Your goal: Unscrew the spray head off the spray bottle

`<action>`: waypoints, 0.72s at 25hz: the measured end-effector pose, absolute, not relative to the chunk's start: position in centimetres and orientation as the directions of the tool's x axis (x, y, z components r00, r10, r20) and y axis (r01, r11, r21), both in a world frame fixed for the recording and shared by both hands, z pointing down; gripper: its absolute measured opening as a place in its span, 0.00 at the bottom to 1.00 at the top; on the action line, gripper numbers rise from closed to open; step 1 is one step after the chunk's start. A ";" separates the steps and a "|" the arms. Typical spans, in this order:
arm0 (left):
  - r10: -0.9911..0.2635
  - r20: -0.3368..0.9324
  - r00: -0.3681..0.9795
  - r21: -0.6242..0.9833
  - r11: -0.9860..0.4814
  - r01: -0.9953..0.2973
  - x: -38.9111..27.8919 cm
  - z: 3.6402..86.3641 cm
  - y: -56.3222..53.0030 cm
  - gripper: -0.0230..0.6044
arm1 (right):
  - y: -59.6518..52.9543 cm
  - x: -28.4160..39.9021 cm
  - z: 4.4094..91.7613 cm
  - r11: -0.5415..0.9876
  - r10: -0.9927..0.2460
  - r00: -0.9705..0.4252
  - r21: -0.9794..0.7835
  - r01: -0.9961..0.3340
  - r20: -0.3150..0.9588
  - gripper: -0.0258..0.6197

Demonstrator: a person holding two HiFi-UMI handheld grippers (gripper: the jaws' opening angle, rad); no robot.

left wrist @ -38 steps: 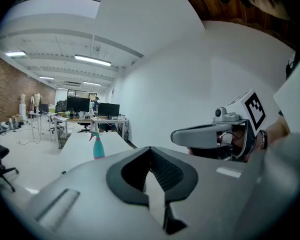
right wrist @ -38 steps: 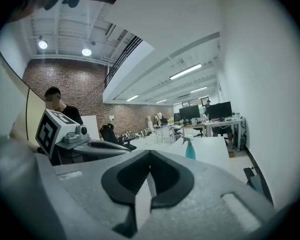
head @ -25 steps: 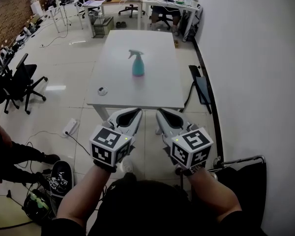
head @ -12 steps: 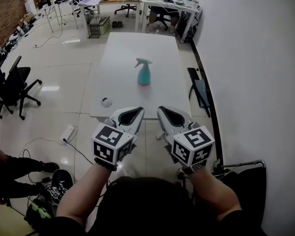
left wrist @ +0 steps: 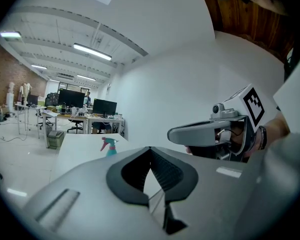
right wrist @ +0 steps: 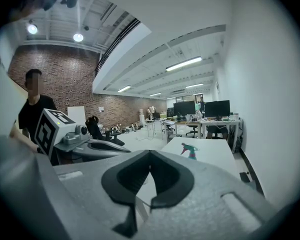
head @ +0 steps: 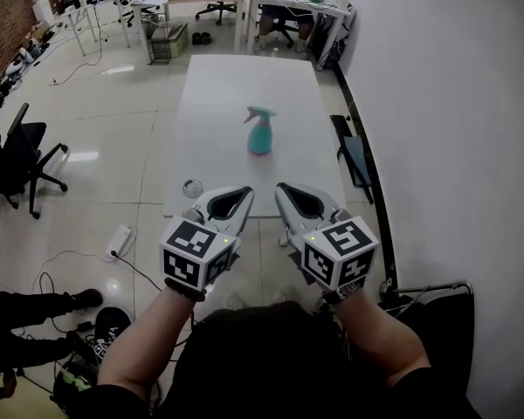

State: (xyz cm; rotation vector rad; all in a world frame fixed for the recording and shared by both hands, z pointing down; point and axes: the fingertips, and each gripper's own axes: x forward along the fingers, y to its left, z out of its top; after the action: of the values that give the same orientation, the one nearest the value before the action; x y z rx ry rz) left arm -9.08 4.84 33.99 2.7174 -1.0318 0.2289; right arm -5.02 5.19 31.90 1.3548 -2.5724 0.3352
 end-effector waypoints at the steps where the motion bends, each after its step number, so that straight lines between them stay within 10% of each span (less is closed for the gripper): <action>1: -0.635 0.227 0.739 0.157 -0.725 -0.671 -9.1 34.1 4.6 0.06 | 4.9 -5.0 31.9 0.552 -0.778 -0.555 -0.101 -0.827 0.294 0.03; 18: -0.723 0.314 0.615 0.137 -0.607 -0.783 -6.0 37.2 -4.0 0.06 | -4.7 -1.2 33.8 0.662 -0.674 -0.670 -0.148 -0.735 0.311 0.03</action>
State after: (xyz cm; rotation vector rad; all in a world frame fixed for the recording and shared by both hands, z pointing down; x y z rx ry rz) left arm -6.05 -3.96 37.18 2.5811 -1.2291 0.3312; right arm -1.18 -4.73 33.83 1.1414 -2.6491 0.3851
